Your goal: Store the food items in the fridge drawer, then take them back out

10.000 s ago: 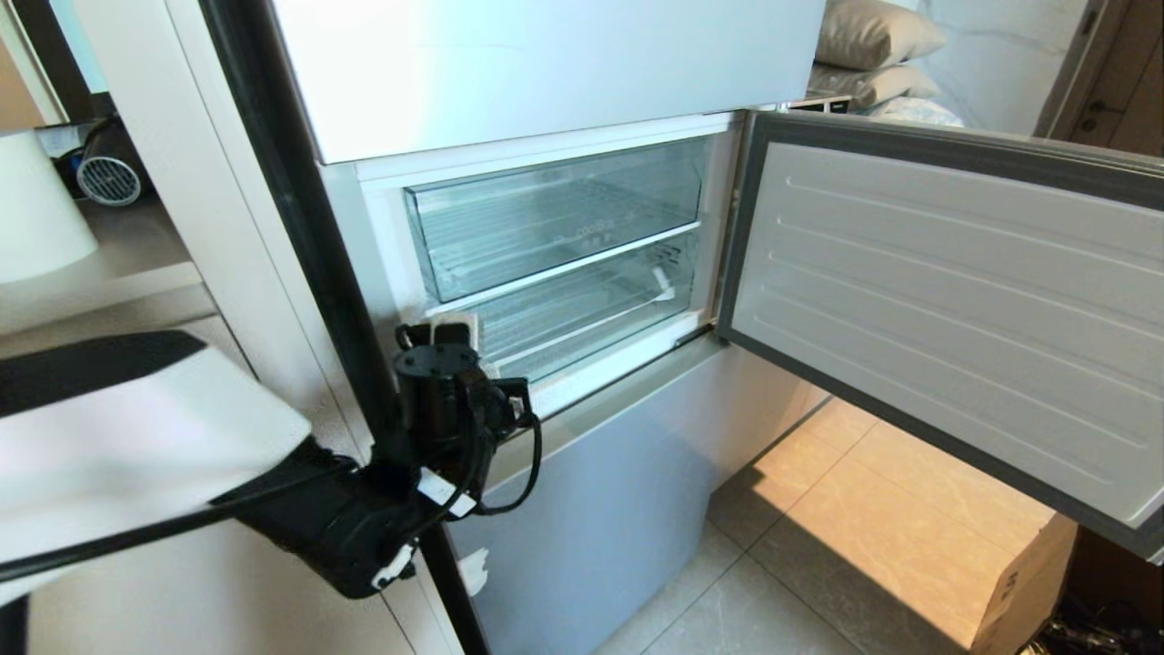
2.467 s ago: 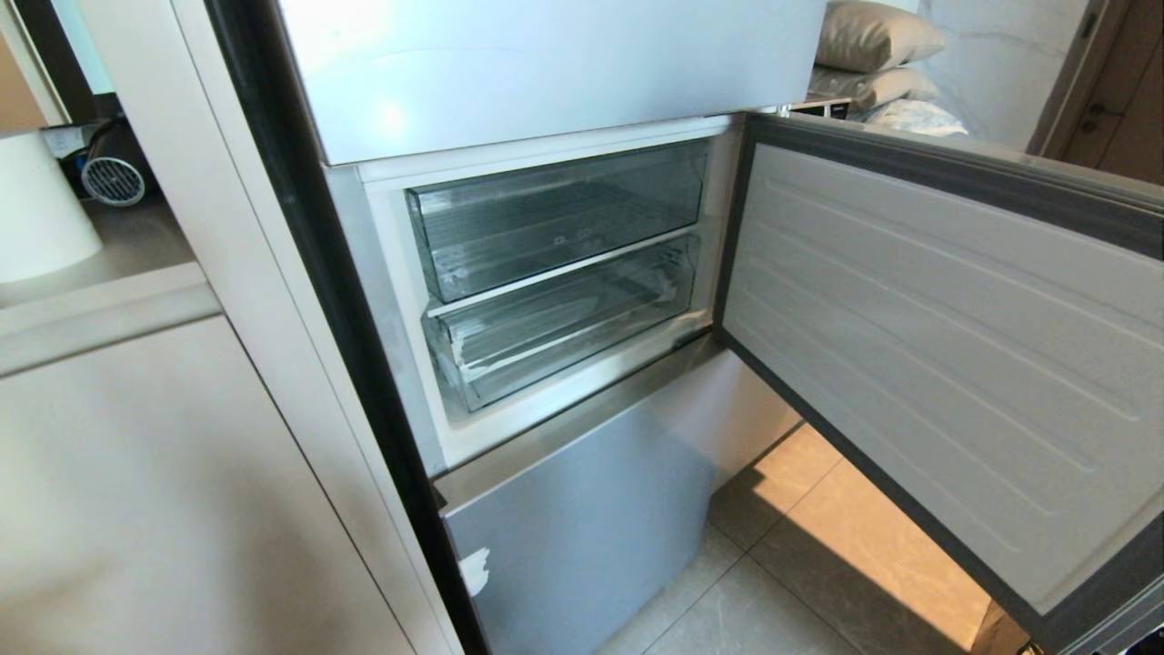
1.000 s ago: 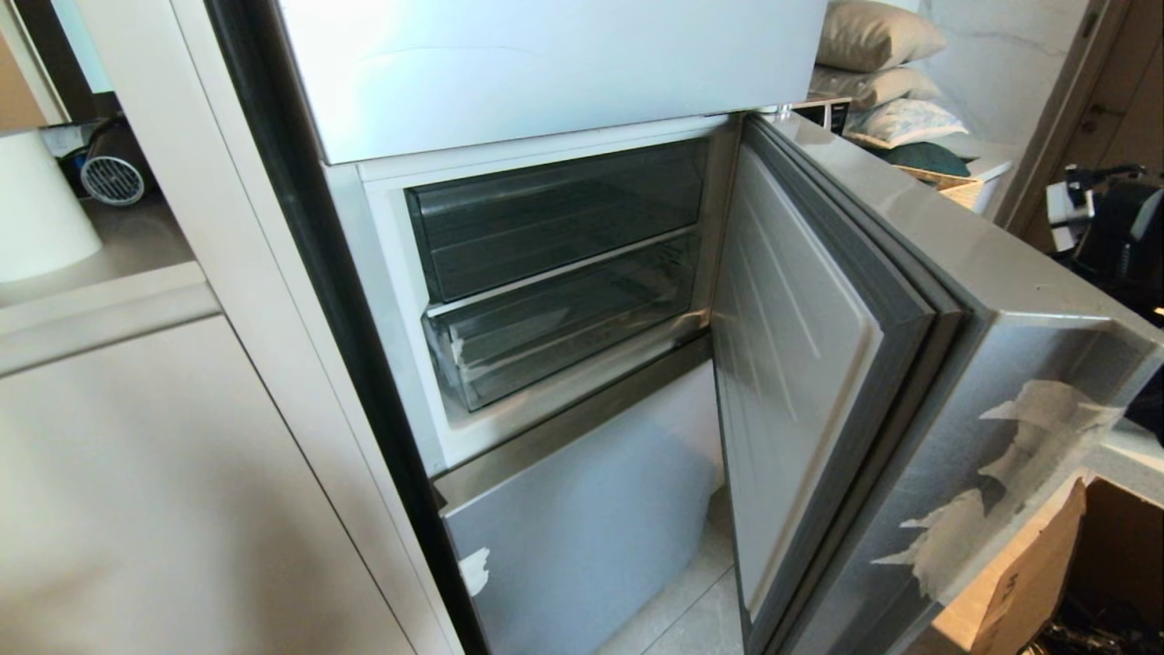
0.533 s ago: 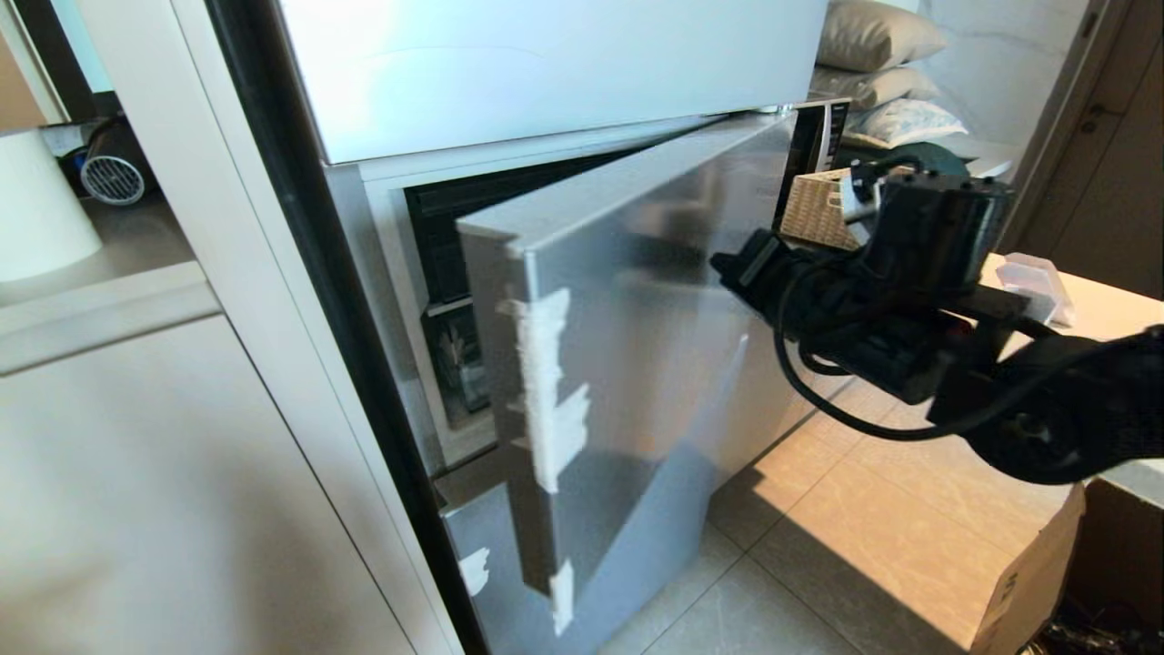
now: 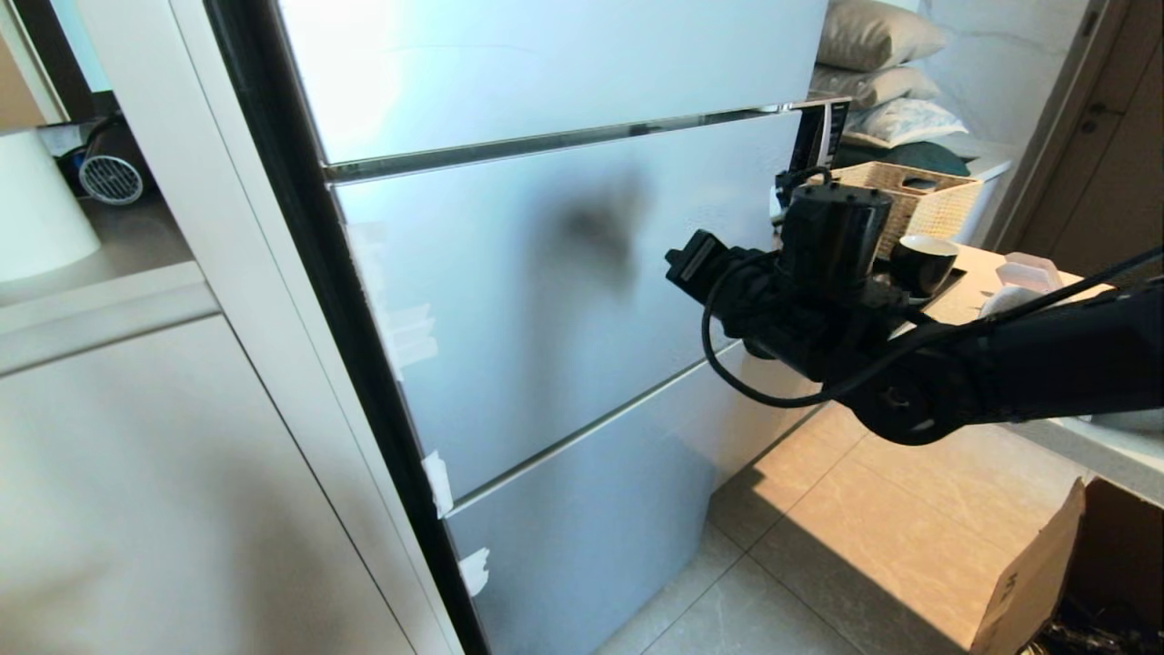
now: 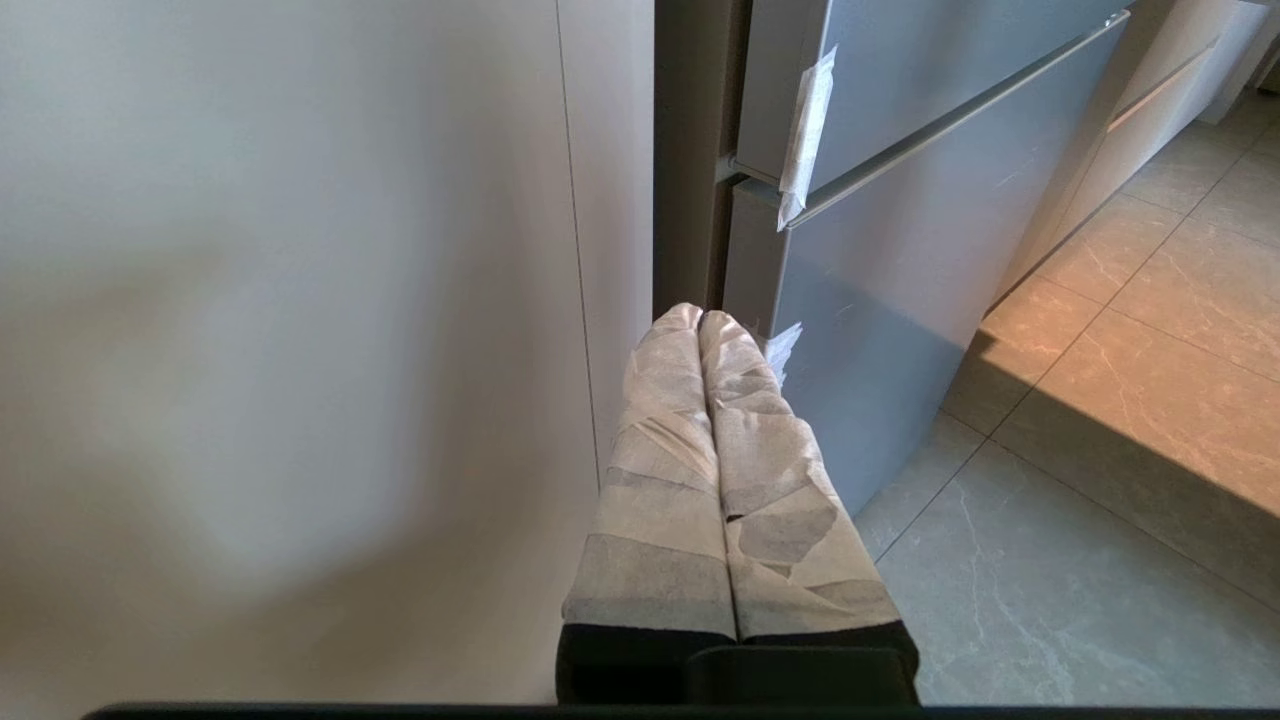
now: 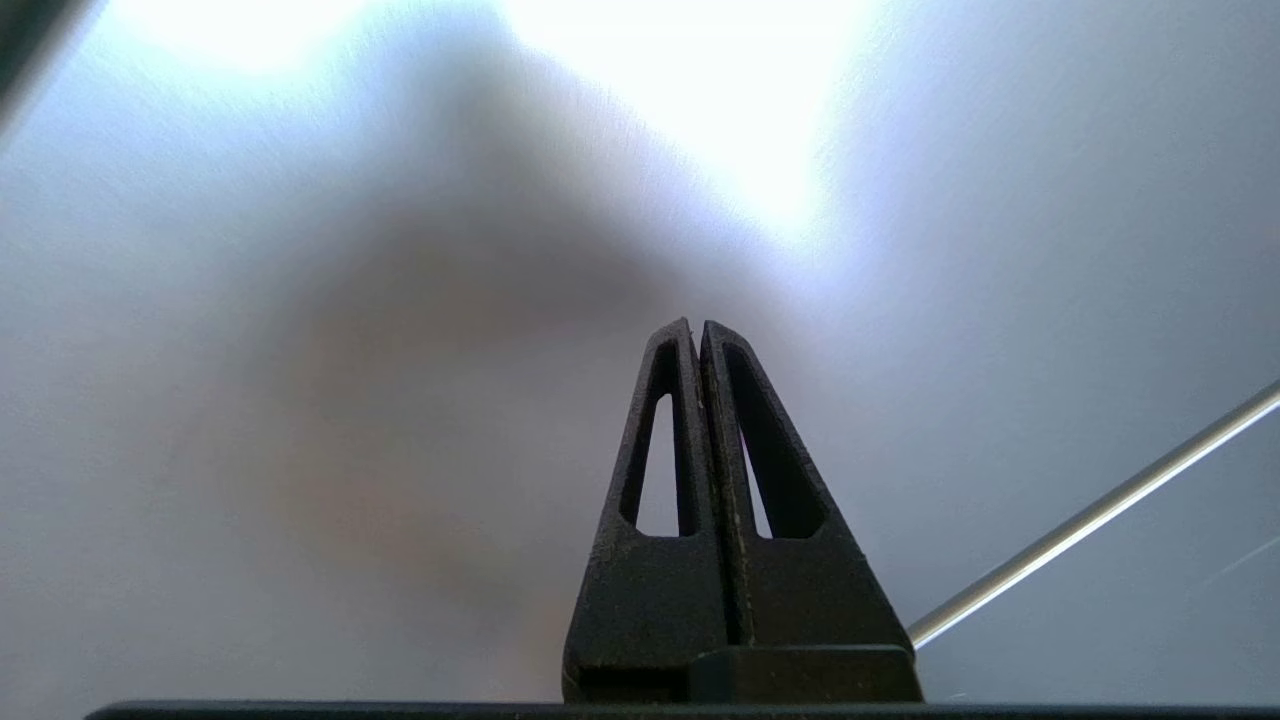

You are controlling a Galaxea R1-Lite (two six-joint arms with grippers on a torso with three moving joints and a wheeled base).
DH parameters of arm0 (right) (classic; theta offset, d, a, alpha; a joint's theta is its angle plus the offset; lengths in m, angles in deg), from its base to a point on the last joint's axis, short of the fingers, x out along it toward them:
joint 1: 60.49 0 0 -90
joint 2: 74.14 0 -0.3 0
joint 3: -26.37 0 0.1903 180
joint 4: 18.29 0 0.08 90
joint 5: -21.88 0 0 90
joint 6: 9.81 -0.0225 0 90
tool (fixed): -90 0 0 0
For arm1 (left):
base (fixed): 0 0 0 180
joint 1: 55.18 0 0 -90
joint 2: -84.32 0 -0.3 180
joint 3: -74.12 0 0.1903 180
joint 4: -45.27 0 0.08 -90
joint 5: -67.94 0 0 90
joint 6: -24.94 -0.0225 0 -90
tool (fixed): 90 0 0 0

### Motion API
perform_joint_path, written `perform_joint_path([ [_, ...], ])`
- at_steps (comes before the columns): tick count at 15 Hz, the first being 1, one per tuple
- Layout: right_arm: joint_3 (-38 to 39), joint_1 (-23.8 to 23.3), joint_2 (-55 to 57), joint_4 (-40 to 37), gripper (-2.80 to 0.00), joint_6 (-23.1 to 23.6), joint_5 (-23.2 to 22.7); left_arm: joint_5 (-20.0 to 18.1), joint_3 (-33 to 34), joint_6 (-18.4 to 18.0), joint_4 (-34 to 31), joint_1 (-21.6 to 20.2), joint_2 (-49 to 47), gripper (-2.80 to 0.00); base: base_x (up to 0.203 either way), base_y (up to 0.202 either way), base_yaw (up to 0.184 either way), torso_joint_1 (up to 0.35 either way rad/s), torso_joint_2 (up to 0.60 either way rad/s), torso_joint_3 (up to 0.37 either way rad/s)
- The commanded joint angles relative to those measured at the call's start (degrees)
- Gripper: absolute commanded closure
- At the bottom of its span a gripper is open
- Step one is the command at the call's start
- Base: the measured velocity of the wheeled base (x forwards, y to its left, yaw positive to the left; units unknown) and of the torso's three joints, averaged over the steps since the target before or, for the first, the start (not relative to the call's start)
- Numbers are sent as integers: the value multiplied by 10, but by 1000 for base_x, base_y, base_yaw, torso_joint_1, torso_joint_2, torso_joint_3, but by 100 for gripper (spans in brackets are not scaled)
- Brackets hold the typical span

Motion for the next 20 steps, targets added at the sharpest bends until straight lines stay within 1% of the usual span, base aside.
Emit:
perform_joint_path([
  [1,14,-5,-21,2,0,1,-10,0,0,0,0,0,-1,0,0,0,0,0,0,0],
  [3,50,-4,-65,2,0,3,-9,0,0,0,0,0,-1,0,0,0,0,0,0,0],
  [5,116,-4,-148,2,0,19,-10,1,0,0,0,0,-1,0,0,0,0,0,0,0],
  [6,167,-4,-197,3,0,48,-10,0,0,0,0,0,-1,0,0,0,0,0,0,0],
  [8,314,-15,-299,18,0,130,-13,0,0,0,0,0,-1,0,0,0,0,0,0,0],
  [10,471,-57,-425,37,0,219,-37,1,0,0,0,0,-1,0,0,0,0,0,0,0],
  [12,587,-114,-553,31,0,289,-68,0,0,0,0,0,-1,0,0,0,0,0,0,0],
  [14,655,-167,-669,-18,0,330,-92,0,0,0,0,0,-1,0,0,0,0,0,0,0],
  [16,706,-219,-788,-100,0,370,-120,0,0,0,0,0,-1,0,0,0,0,0,0,0],
  [18,738,-253,-904,-202,0,410,-138,0,0,0,0,0,-1,0,0,0,0,0,0,0],
  [20,745,-281,-1016,-307,0,430,-143,1,0,2,1,0,-1,0,0,0,0,0,0,0],
])
